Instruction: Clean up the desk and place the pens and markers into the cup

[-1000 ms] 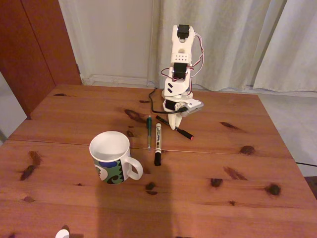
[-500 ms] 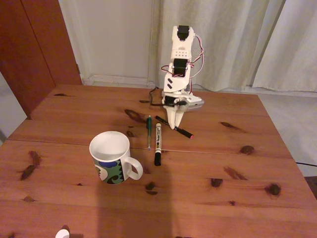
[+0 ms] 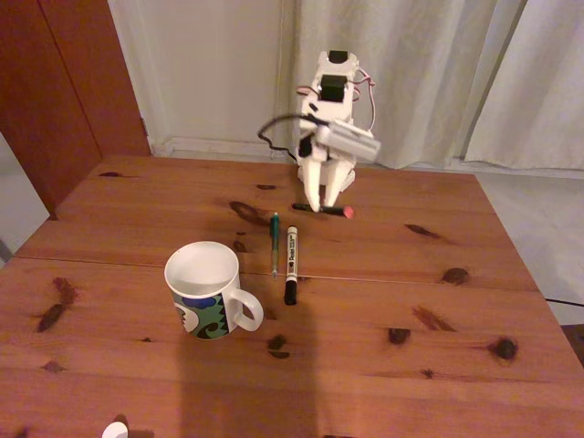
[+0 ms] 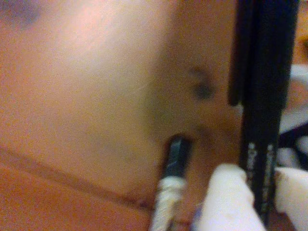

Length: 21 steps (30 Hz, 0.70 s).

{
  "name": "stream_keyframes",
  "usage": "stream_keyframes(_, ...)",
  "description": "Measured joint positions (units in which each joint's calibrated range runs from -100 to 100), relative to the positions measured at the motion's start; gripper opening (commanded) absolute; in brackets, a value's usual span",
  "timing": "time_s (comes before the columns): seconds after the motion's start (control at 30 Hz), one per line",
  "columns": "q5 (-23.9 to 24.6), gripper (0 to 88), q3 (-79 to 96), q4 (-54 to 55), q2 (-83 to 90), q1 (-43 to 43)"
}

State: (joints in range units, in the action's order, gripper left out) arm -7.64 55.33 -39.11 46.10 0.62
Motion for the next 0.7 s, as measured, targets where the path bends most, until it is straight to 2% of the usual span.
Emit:
stream_keyframes(0.33,7.6,0.9,-22.3,0.0,-19.6,-4.0)
stream_keyframes(0.7,10.5,0.9,-47.0,0.0,-40.9,-8.2)
